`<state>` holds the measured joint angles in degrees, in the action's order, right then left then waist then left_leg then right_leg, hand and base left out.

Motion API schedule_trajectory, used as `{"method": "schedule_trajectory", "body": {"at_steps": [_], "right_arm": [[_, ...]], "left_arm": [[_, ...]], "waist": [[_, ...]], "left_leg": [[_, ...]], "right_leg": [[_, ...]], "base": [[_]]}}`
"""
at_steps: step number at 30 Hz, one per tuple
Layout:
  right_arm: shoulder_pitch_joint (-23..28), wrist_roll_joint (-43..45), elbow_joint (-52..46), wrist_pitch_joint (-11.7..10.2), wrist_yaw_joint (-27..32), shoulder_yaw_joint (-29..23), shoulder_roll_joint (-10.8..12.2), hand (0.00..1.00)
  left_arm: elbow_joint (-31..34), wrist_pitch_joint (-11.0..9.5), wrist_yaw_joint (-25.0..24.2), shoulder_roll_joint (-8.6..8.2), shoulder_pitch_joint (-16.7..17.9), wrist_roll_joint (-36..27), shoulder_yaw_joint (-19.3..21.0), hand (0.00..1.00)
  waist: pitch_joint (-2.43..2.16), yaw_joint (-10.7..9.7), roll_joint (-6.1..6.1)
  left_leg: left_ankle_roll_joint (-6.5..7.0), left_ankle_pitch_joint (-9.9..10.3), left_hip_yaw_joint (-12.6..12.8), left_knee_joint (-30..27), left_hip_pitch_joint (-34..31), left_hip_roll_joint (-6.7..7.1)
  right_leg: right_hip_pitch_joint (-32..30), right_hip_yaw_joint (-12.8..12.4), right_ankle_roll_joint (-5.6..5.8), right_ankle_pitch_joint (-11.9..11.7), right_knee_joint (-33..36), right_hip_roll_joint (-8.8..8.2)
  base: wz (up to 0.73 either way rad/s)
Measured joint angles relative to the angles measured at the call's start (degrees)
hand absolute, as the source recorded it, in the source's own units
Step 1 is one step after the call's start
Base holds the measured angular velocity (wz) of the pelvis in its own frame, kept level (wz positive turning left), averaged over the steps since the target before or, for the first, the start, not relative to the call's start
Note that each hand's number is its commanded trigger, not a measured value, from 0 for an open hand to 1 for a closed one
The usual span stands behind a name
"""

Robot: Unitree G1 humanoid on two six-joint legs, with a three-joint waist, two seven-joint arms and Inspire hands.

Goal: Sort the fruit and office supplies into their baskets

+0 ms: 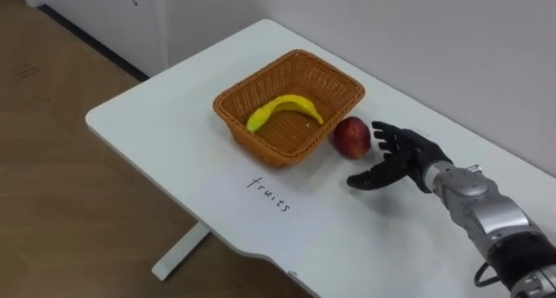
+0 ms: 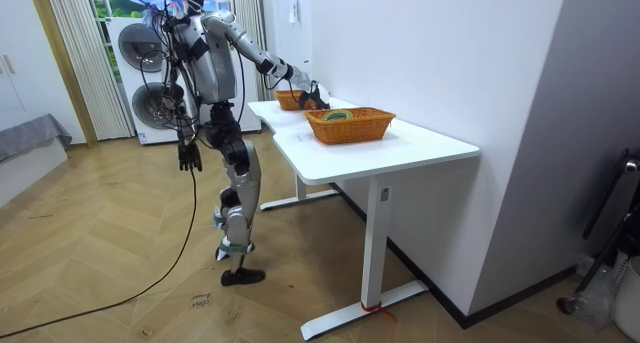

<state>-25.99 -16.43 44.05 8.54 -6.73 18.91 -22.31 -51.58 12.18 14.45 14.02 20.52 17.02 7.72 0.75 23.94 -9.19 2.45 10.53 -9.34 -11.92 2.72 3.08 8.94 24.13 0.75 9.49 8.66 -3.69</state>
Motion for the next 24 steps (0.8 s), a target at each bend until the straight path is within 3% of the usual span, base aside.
{"method": "schedule_trajectory", "body": {"at_steps": [24], "right_arm": [[-0.04,-1.64,0.56,-0.46,1.07,0.11,0.07,0.00]], "left_arm": [[-0.05,-0.03,0.13,0.04,0.27,-0.05,-0.26,0.00]], "waist": [[0.17,0.21,-0.43]], "left_leg": [[0.06,-0.02,-0.16,-0.01,-0.25,0.29]], "right_leg": [[-0.15,0.24,0.01,0.00,0.01,-0.23]], "base": [[0.00]]}}
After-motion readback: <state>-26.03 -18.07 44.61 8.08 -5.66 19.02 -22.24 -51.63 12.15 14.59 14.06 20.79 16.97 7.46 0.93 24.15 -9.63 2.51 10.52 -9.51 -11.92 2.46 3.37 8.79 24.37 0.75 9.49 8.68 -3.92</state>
